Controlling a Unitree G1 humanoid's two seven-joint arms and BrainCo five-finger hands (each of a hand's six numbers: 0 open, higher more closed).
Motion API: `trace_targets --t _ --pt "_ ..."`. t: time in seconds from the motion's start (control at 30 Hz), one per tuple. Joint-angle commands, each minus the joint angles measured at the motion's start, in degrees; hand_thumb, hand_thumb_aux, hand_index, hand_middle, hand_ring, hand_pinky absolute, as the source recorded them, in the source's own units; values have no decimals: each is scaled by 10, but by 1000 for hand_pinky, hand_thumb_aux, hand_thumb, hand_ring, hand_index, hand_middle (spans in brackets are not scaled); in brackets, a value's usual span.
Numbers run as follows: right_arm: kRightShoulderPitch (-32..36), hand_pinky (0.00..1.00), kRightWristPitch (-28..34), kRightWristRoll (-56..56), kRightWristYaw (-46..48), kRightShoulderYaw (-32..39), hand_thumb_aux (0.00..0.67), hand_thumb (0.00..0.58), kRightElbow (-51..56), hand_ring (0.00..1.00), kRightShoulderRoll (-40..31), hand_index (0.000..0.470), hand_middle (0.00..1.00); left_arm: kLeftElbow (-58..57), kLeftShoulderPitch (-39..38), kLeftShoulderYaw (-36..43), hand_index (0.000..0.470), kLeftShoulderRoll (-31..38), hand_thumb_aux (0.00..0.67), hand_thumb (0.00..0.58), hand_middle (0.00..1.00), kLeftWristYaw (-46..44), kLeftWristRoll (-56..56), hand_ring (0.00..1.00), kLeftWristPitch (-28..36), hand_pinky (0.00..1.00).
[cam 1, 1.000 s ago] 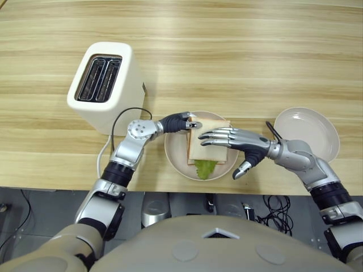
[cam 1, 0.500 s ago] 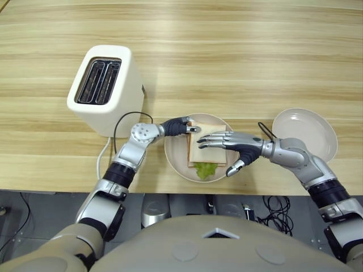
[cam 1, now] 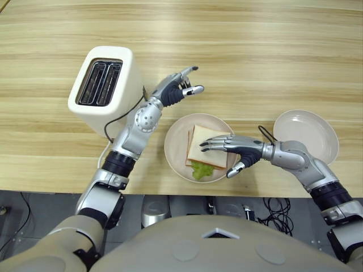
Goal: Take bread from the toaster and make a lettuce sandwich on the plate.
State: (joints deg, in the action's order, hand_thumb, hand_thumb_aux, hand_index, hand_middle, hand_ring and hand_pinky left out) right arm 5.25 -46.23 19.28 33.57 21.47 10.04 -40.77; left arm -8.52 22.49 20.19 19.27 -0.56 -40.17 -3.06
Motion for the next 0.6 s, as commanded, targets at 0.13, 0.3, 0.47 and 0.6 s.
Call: trace_targets --t 0.13,0.3,0.47,0.6 --pt "8 0 9 54 -33 2 0 0 50 0 10 0 0 66 -16 28 0 -7 0 0 0 50 -96 0 17 0" --pt "17 63 -7 -5 -63 -21 102 164 48 63 28 70 63 109 -45 6 269 -23 391 480 0 53 -33 0 -27 0" --pt "-15 1000 80 -315 29 -23 670 580 -80 1000 44 460 1000 179 -82 -45 460 -37 670 580 1000 50 73 1000 -71 1000" --pt "-27 1000 180 -493 81 -60 670 580 -152 1000 50 460 1000 259 -120 -87 460 -55 670 580 1000 -14 221 1000 -60 1000"
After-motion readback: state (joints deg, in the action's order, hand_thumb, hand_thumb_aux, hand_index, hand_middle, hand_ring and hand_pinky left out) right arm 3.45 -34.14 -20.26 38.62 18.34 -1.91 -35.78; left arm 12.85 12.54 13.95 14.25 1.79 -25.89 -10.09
